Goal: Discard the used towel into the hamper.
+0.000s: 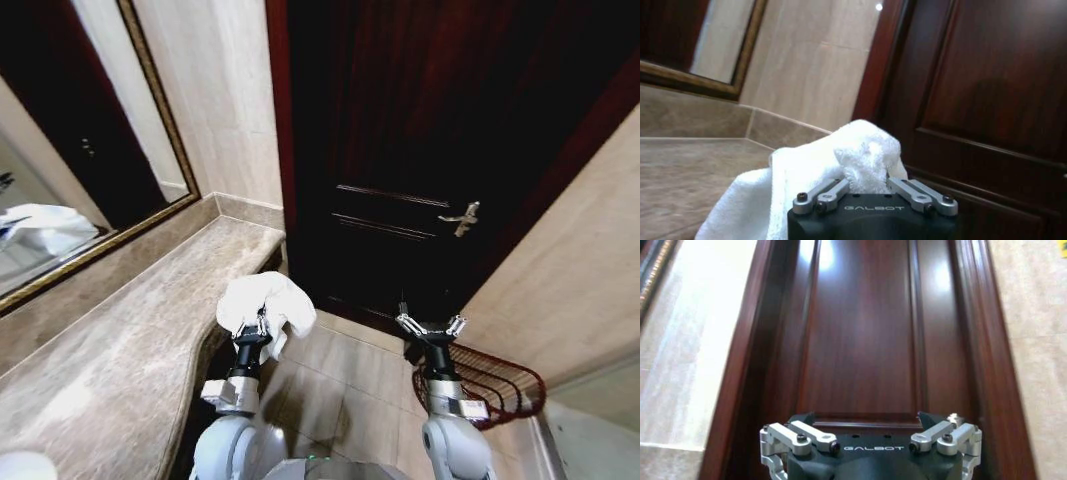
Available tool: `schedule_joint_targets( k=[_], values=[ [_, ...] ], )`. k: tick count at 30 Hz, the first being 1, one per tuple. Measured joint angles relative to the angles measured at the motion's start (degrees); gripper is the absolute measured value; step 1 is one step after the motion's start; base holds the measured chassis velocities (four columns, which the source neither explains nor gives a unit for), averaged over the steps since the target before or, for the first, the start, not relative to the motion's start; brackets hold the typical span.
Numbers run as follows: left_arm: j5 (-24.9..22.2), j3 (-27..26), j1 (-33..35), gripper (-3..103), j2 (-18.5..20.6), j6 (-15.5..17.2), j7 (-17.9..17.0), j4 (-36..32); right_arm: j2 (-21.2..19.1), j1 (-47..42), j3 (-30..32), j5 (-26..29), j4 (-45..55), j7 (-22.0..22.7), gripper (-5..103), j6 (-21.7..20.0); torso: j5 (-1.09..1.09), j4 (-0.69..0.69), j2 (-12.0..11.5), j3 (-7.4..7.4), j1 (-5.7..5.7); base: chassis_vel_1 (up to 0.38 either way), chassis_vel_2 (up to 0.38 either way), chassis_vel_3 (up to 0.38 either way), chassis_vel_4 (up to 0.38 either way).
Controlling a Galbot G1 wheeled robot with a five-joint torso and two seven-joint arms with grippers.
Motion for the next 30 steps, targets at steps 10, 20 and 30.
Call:
schedule_joint_targets(
  k=[10, 20, 30],
  values=[
    [-0.58, 0.0, -0.22, 8, -0.44, 0.1, 0.47, 0.04, -0.02, 0.23, -0.07, -0.13, -0.52, 1.04, 100, 0.5, 0.0, 0.0, 0.0, 0.0, 0.0, -0.106, -0.109, -0.108, -0.107],
    [-0.72, 0.03, 0.0, 8, -0.98, -0.02, 1.11, 0.22, -0.34, 0.35, -0.24, 0.02, -0.16, 1.46, 100, 0.82, 0.0, 0.0, 0.0, 0.0, 0.0, -0.123, -0.123, -0.122, -0.138],
    [-0.9, -0.22, -0.62, 8, -1.53, 0.19, 1.26, -0.37, -0.72, 0.19, -0.23, 0.49, -0.09, 1.15, 100, 1.04, 0.01, 0.0, 0.0, 0.0, -0.01, -0.122, -0.131, -0.123, -0.127]
  ],
)
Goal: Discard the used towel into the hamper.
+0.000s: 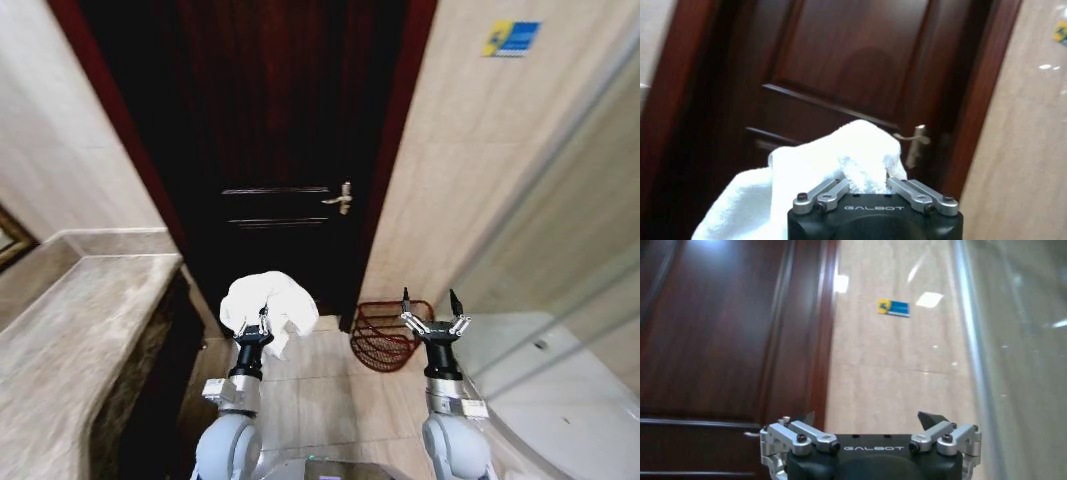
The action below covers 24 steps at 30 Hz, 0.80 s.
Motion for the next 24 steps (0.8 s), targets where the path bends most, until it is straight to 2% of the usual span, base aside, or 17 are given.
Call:
schedule_joint_targets(
  k=[18, 24],
  values=[
    [-1.22, -1.05, -0.7, 8, 0.97, 0.16, 0.22, 0.75, 0.01, 0.14, 0.16, 0.3, -0.38, 0.32, 100, 0.08, -0.01, 0.0, 0.0, 0.0, 0.0, -0.124, -0.128, -0.123, -0.127],
    [-2.98, -1.63, -1.24, 8, 1.37, 0.06, -0.59, 1.85, 0.1, 0.36, 0.16, -0.5, -0.77, 2.03, 100, 0.52, 0.0, -0.01, 0.0, 0.0, 0.0, -0.091, -0.109, -0.099, -0.098]
  ],
)
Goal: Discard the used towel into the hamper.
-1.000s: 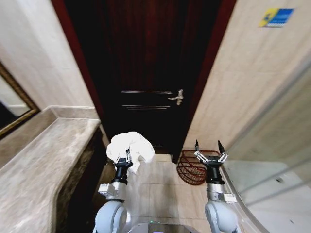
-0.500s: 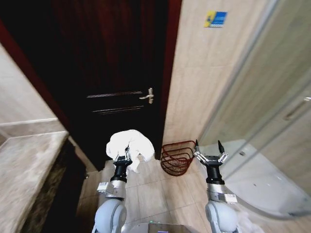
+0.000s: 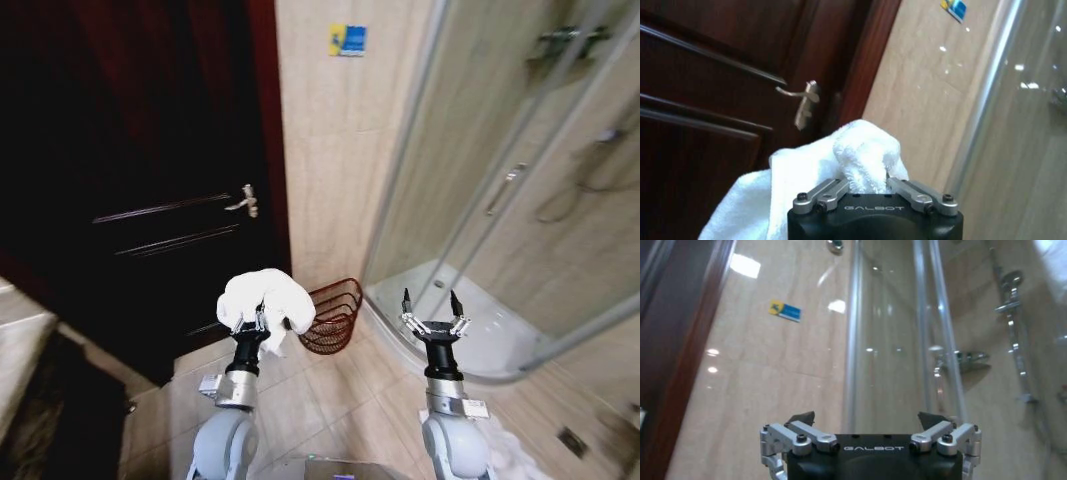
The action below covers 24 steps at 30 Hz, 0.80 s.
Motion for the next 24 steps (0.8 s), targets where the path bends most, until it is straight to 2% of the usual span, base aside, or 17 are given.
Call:
schedule_joint_targets(
  k=[3, 6, 11, 24],
  values=[
    [0.23, -0.99, -0.8, 8, 1.22, 0.05, 0.49, 1.71, -0.03, 0.22, 0.0, -0.19, -0.08, 0.69, 100, 0.44, 0.01, 0.0, 0.0, 0.0, 0.0, -0.024, -0.015, -0.02, -0.012],
    [2.63, -2.38, -2.43, 8, 3.61, -0.02, 0.54, 4.81, -0.18, 0.06, 0.17, -0.34, 0.17, 1.06, 100, 0.13, -0.01, 0.01, 0.0, 0.0, 0.0, 0.0, 0.0, 0.0, 0.0],
    [2.27, -4.07, -4.81, 8, 7.3, -0.28, 1.57, 9.28, -0.45, -0.76, 0.38, -0.38, 1.06, 1.3, 100, -1.86, -0.01, 0.01, 0.0, 0.0, 0.0, 0.0, 0.0, 0.0, 0.0],
    [-0.01, -2.51, -13.03, 8, 10.36, -0.95, 2.47, 20.31, -1.17, -2.14, 0.97, -0.01, 3.26, 1.64, 100, -2.61, -0.01, 0.01, 0.0, 0.0, 0.0, 0.0, 0.0, 0.0, 0.0]
  ],
)
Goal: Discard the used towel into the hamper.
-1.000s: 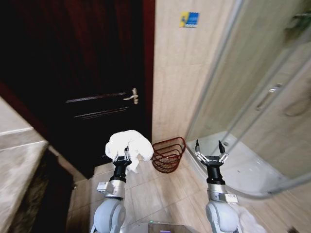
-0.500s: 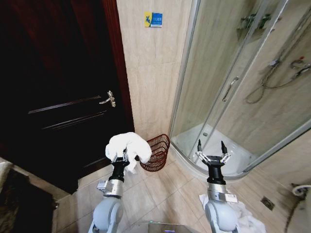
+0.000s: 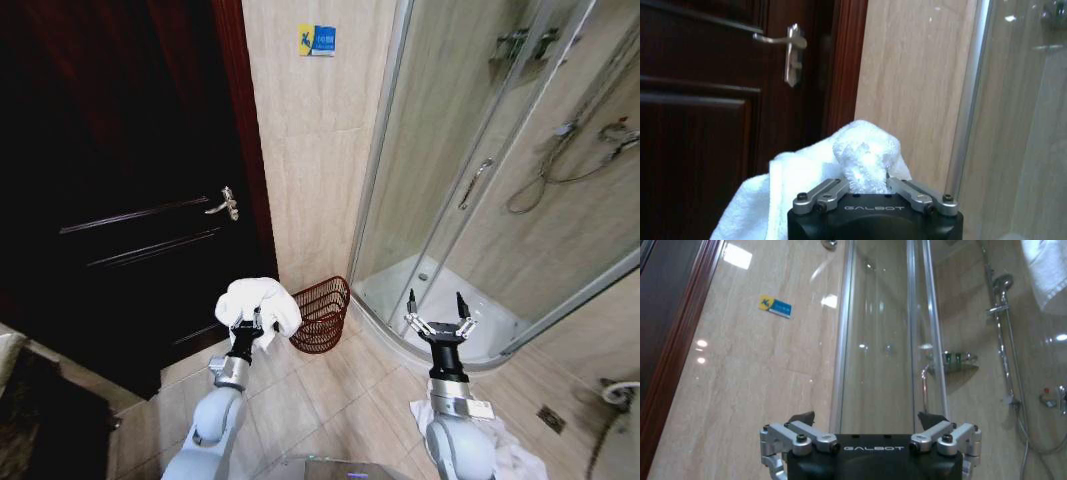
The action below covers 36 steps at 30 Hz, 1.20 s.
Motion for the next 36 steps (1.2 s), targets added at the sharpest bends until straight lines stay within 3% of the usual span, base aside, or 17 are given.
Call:
schedule_joint_targets(
  k=[8, 21, 27, 36],
  values=[
    [-1.3, 0.54, -1.51, 8, 2.19, -1.52, -0.01, 4.78, 0.04, -0.75, 0.16, 0.56, 0.29, 0.01, 100, 0.27, 0.01, 0.0, 0.0, -0.01, -0.01, 0.0, 0.0, 0.0, 0.0],
    [-1.63, 1.11, -2.29, 8, 2.13, -1.57, -0.12, 6.05, 0.14, -0.88, 0.15, 0.54, -0.02, 0.0, 100, 0.86, 0.0, 0.01, 0.0, 0.0, 0.02, -0.094, 0.097, 0.102, -0.099],
    [-1.65, 2.24, -2.35, 8, 2.84, -1.77, 0.66, 7.05, 0.57, -1.47, 0.03, -0.42, -0.86, -0.39, 100, 4.84, 0.01, 0.0, -0.01, 0.01, 0.03, -0.1, 0.097, 0.087, -0.085],
    [-2.04, 4.52, -4.44, 8, 3.86, -0.29, -0.42, 10.63, 1.14, -3.39, 0.49, -0.79, -1.01, -0.6, 100, 6.82, 0.0, 0.0, 0.0, -0.01, -0.02, -0.011, 0.014, 0.009, -0.014]
  ],
)
